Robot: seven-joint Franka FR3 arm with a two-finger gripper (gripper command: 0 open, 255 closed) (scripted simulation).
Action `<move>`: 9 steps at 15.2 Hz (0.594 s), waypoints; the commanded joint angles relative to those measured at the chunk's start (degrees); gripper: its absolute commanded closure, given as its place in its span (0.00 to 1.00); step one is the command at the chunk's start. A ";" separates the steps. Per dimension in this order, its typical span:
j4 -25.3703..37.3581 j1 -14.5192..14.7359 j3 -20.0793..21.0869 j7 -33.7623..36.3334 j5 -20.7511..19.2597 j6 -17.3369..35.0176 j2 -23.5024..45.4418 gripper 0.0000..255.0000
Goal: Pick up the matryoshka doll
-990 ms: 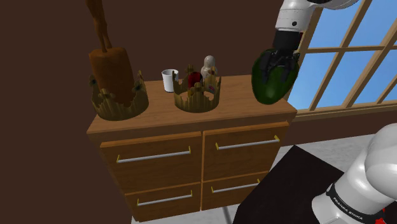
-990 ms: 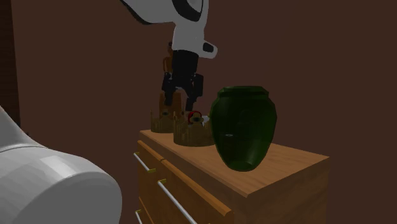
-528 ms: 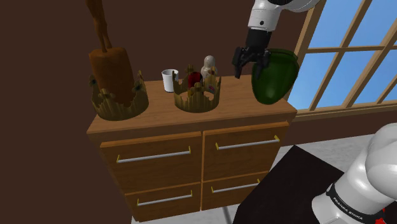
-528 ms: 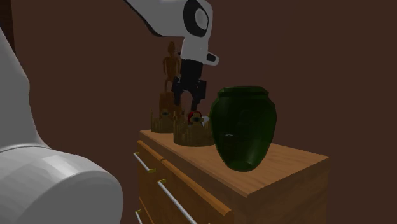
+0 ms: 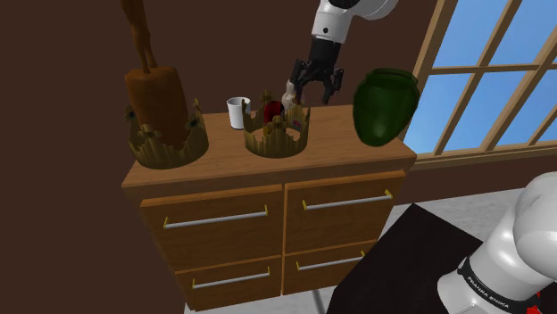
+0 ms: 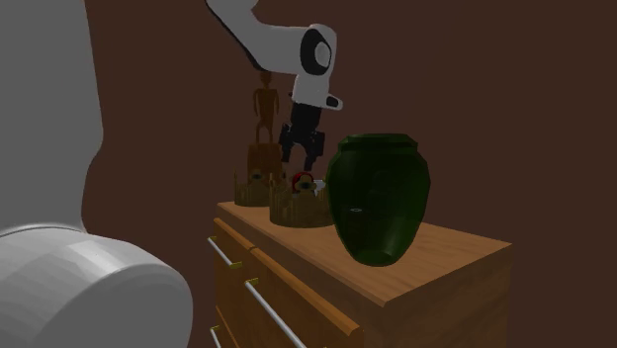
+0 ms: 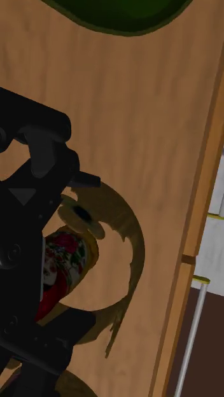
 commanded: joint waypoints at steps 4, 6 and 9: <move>13.02 0.43 0.42 2.45 1.25 -0.32 11.00 0.00; 19.01 0.56 0.56 3.52 1.66 -1.02 15.62 0.00; 28.23 0.68 0.75 5.11 2.11 -2.62 22.30 0.00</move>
